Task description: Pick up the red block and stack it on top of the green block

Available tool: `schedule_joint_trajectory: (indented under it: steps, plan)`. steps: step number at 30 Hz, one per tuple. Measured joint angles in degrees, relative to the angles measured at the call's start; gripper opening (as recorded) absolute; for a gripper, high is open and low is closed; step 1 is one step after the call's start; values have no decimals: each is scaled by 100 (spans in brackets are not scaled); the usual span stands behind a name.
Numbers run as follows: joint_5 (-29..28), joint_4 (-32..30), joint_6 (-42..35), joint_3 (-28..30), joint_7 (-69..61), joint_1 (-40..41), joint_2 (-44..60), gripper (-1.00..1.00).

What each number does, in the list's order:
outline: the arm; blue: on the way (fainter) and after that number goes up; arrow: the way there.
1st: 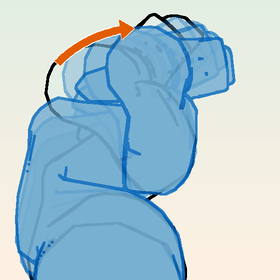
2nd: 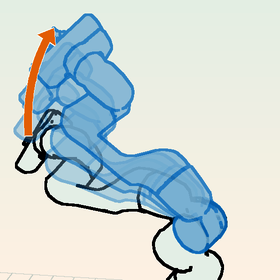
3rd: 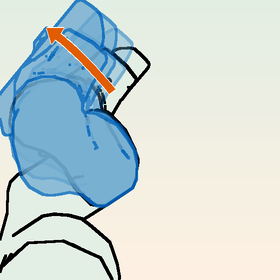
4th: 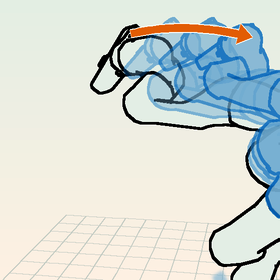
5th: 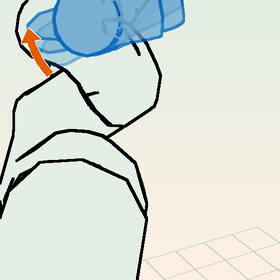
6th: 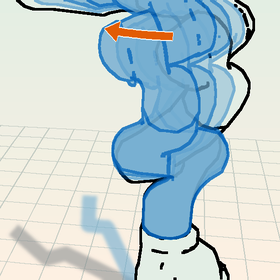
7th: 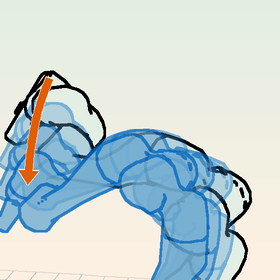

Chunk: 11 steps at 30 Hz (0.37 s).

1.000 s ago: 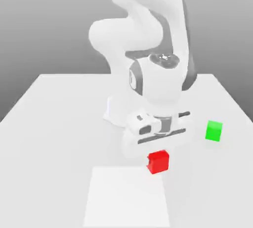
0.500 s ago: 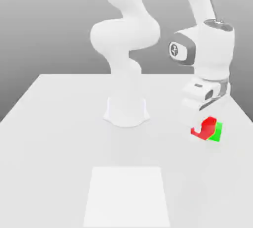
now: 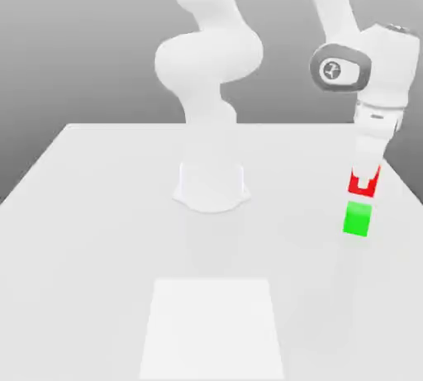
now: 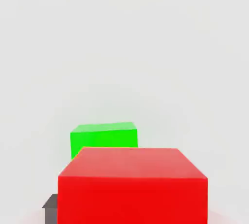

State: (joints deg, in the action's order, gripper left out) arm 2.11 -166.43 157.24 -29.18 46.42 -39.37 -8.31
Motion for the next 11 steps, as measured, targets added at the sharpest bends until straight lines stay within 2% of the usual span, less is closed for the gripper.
schedule_joint_trajectory:
  steps: [6,10,11]
  plan:
    - [-923,25,566,-27,645,274,640,-100]
    - [-1027,1,1015,-43,715,304,1005,-100]
    - [-989,-6,1092,-60,687,291,1058,100]
